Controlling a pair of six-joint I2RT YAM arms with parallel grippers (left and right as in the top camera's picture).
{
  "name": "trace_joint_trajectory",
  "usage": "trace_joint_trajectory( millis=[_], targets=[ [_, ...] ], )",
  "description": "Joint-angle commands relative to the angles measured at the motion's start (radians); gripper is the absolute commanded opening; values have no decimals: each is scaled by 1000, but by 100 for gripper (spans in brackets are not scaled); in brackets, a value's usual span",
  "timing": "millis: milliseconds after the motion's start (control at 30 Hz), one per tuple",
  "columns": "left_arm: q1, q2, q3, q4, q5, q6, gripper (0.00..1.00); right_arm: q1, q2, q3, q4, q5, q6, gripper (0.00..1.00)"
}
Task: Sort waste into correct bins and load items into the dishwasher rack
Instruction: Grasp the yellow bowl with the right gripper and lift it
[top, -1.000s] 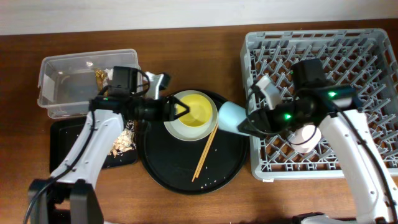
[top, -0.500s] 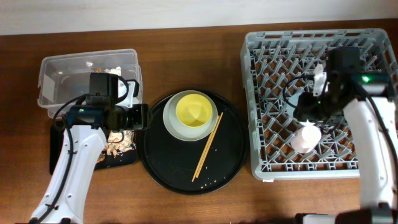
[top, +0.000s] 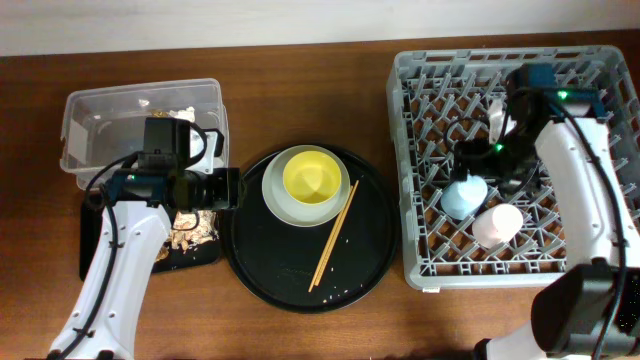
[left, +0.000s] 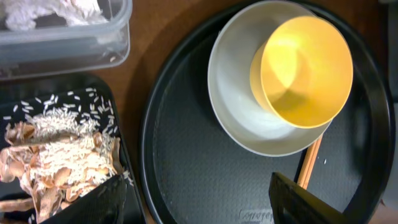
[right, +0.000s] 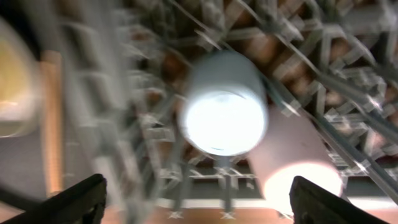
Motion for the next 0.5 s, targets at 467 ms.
trace_joint_trajectory(
  millis=[467],
  targets=[
    [4, -15, 3, -93, -178, -103, 87, 569, 294, 104, 347, -42, 211, 62]
  ],
)
